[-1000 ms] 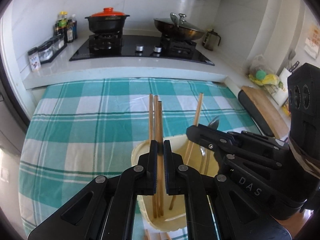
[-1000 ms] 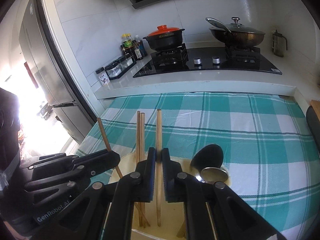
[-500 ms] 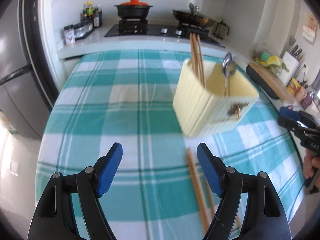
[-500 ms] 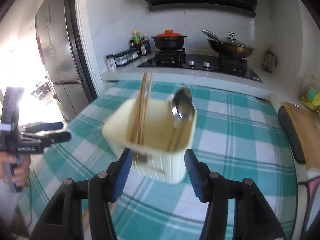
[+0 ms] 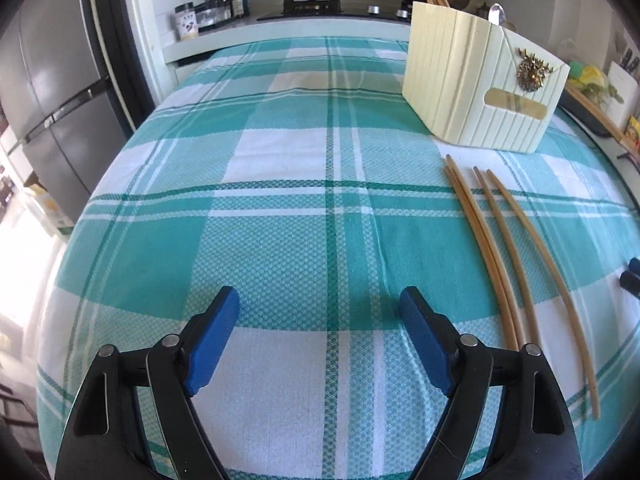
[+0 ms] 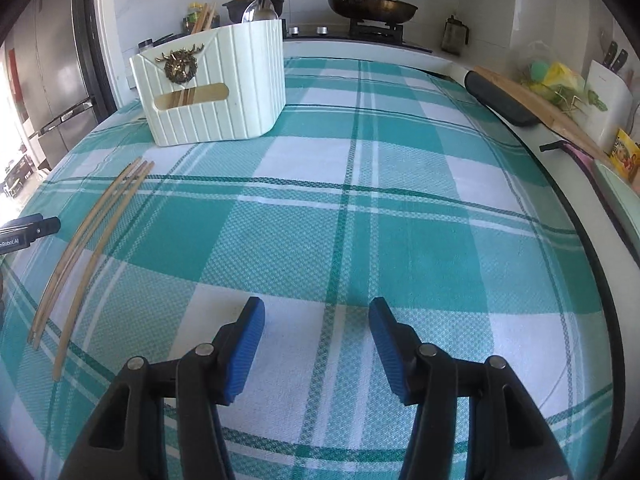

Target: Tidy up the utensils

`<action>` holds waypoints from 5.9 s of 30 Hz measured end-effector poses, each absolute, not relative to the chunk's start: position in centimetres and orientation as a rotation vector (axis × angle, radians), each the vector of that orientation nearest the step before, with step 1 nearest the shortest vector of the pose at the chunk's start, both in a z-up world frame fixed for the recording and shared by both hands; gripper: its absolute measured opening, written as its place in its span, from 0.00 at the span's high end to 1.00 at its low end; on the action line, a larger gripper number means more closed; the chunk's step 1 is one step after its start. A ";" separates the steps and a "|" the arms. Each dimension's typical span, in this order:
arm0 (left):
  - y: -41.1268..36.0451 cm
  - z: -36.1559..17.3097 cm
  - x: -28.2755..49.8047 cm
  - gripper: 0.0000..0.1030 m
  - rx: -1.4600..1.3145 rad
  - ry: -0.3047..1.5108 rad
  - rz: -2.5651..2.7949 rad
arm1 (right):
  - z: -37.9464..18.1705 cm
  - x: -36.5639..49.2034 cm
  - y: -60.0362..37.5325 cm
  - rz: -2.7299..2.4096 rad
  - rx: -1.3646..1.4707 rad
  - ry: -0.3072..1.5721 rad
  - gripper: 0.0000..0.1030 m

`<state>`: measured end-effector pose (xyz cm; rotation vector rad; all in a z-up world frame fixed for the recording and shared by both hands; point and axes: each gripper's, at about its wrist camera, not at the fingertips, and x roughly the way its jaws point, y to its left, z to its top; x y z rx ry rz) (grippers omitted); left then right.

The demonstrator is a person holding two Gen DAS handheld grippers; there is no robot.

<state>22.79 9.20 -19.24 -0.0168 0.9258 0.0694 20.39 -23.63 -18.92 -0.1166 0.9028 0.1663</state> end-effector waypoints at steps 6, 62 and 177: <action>9.8 -20.0 23.1 0.00 -0.046 0.949 0.067 | -19.1 20.4 -23.5 0.165 -0.109 0.903 0.44; 9.6 -20.0 22.5 0.00 -0.050 0.946 0.077 | -19.2 20.4 -23.4 0.166 -0.106 0.902 0.43; 6.8 -19.4 18.6 0.08 0.026 0.963 -0.038 | -19.1 17.0 -25.5 0.098 -0.085 0.923 0.44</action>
